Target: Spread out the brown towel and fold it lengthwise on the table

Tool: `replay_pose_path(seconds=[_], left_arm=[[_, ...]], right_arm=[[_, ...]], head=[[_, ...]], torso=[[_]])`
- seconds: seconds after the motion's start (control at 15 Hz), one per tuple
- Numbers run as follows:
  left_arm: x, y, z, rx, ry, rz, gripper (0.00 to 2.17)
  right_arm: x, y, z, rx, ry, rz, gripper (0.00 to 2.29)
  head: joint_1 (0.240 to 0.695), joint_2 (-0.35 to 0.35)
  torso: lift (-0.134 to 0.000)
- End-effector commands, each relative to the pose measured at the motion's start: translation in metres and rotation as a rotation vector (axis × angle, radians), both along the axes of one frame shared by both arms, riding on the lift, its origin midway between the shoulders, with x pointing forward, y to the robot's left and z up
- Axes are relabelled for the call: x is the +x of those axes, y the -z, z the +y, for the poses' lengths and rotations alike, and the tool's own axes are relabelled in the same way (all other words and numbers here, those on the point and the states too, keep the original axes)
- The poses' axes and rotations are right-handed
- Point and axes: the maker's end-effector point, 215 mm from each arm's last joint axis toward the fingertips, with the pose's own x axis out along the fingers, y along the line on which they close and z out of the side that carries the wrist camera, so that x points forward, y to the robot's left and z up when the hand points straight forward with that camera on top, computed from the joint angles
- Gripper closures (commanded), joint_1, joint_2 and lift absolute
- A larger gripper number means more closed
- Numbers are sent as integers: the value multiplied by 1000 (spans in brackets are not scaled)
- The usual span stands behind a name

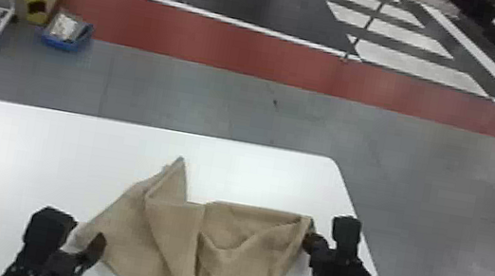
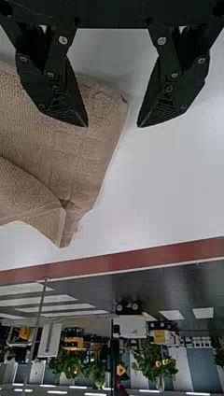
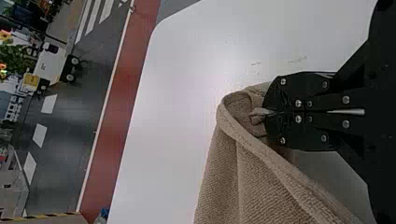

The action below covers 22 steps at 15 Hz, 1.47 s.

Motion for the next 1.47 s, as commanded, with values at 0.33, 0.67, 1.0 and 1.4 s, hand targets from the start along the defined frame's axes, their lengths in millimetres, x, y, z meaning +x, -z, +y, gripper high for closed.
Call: replay_pose_path(seconds=[0.33, 0.67, 1.0, 1.4], left_arm=[[-6, 1, 1, 11, 2, 22, 1261], [-4, -21, 29, -40, -67, 55, 2084], [6, -87, 87, -172, -180, 44, 2145], [-6, -160, 128, -267, -237, 31, 2145]], right_arm=[[-3, -1, -4, 12, 12, -6, 1477], [-4, -21, -8, 45, 22, -83, 1477], [-13, -86, -41, 78, 77, -185, 1477], [-18, -197, -71, 162, 129, -369, 1477]], head=[[695, -350], [695, -350], [695, -350], [695, -350]], torso=[[0], [0], [0], [0]])
